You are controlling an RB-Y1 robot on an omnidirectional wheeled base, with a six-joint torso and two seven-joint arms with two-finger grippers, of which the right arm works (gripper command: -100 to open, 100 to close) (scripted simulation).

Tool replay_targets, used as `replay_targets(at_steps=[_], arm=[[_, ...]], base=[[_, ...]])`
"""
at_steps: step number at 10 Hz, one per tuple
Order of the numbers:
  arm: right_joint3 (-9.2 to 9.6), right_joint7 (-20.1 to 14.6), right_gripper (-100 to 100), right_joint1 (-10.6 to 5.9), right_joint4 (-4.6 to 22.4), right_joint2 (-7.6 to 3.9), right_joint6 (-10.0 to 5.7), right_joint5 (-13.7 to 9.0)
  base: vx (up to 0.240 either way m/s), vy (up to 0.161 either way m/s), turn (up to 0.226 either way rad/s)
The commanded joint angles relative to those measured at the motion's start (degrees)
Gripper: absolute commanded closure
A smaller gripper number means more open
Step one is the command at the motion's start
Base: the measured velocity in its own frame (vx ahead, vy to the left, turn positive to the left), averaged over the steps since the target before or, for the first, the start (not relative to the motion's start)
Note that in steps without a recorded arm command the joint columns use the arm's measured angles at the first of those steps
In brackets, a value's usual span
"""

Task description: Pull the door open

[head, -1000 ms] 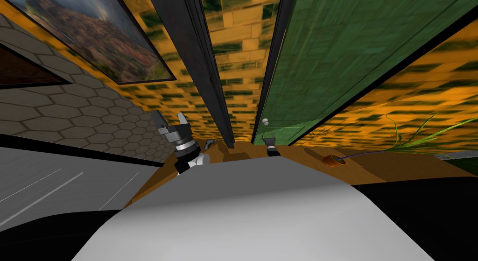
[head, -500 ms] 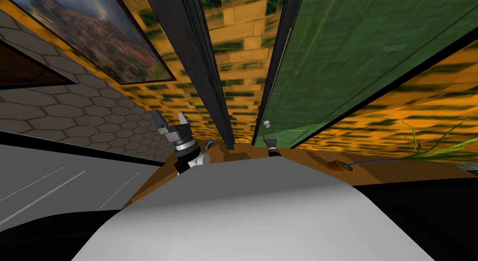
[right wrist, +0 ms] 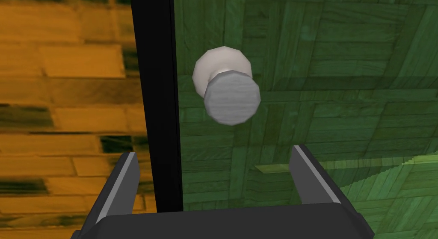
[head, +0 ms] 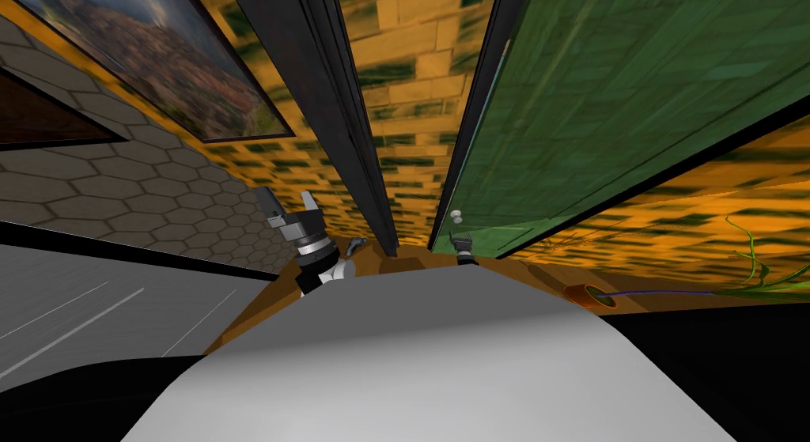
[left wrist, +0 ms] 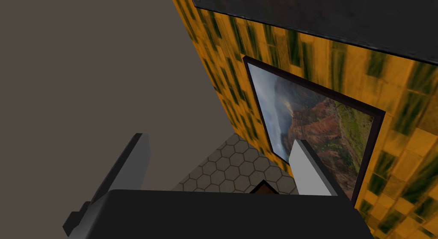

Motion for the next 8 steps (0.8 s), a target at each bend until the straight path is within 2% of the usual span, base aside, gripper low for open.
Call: replay_targets(at_steps=[1,2,3,8], arm=[[0.36,-1.8,-100,-0.43,1.8,-0.45,-0.63,-1.0],[0.48,-2.3,-100,-0.58,2.4,-0.58,-0.82,-1.4],[0.39,-1.7,-100,-0.39,1.8,-0.44,-0.58,-1.1],[-4.59,-1.3,-100,-2.58,6.5,0.21,-1.17,-4.1]], base=[[0.124,-0.074,0.051],[0.104,-0.050,0.047],[0.039,-0.018,0.010],[0.053,-0.070,0.276]])
